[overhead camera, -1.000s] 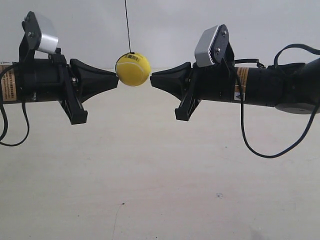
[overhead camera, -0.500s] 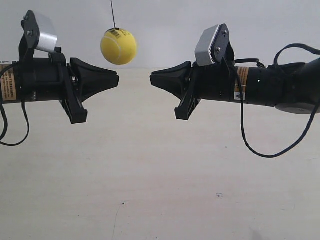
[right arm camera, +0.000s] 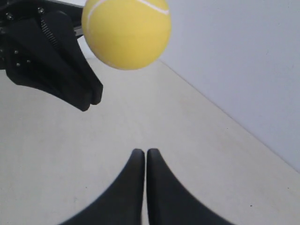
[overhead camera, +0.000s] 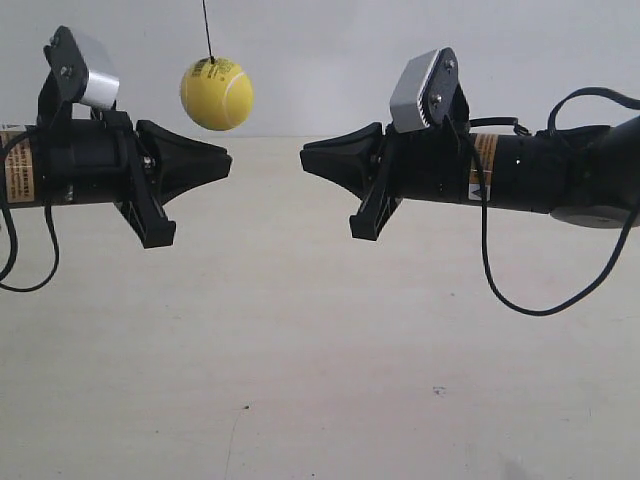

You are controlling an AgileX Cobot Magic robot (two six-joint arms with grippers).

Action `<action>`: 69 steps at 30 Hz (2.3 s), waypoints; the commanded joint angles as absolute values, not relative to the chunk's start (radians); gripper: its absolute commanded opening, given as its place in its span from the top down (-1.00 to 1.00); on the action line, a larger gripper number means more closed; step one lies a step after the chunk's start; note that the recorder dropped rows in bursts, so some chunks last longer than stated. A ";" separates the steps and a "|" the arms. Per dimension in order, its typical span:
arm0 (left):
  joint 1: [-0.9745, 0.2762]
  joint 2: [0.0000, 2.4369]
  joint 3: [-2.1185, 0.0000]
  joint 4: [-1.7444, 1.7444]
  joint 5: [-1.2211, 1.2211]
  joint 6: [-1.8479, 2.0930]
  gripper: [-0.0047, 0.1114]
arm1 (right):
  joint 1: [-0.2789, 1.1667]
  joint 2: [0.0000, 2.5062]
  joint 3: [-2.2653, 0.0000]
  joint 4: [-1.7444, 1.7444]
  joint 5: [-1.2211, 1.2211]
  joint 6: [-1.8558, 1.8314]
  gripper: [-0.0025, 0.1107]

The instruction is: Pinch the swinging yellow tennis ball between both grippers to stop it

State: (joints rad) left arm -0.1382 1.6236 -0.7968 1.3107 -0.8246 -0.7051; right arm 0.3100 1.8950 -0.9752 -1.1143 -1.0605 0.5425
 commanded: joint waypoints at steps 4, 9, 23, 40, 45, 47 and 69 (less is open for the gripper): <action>-0.141 1.616 -0.801 1.298 -0.815 -0.717 0.84 | 0.310 1.896 -0.979 -1.091 -1.072 0.535 0.96; -0.141 1.599 -0.801 1.221 -0.813 -0.687 0.84 | 0.310 1.896 -0.979 -1.088 -1.072 0.527 0.96; -0.141 1.530 -0.792 1.253 -0.839 -0.699 0.84 | 0.310 1.896 -1.001 -1.080 -1.099 0.515 0.96; -0.141 1.530 -0.792 1.253 -0.848 -0.682 0.84 | 0.310 1.896 -1.061 -1.093 -1.141 0.521 0.96; -0.141 1.530 -0.792 1.253 -0.848 -0.682 0.84 | 0.310 1.896 -1.061 -1.093 -1.141 0.521 0.96; -0.141 1.530 -0.792 1.253 -0.855 -0.682 0.84 | 0.310 1.896 -1.061 -1.093 -1.141 0.521 0.96; -0.141 1.530 -0.792 1.253 -0.879 -0.682 0.84 | 0.369 1.896 -1.072 -1.090 -1.072 0.495 0.96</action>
State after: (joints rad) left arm -0.1382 1.5375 -0.7968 1.2585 -0.8685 -0.6860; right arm 0.3547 1.8956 -1.0652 -1.0917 -1.1005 0.5141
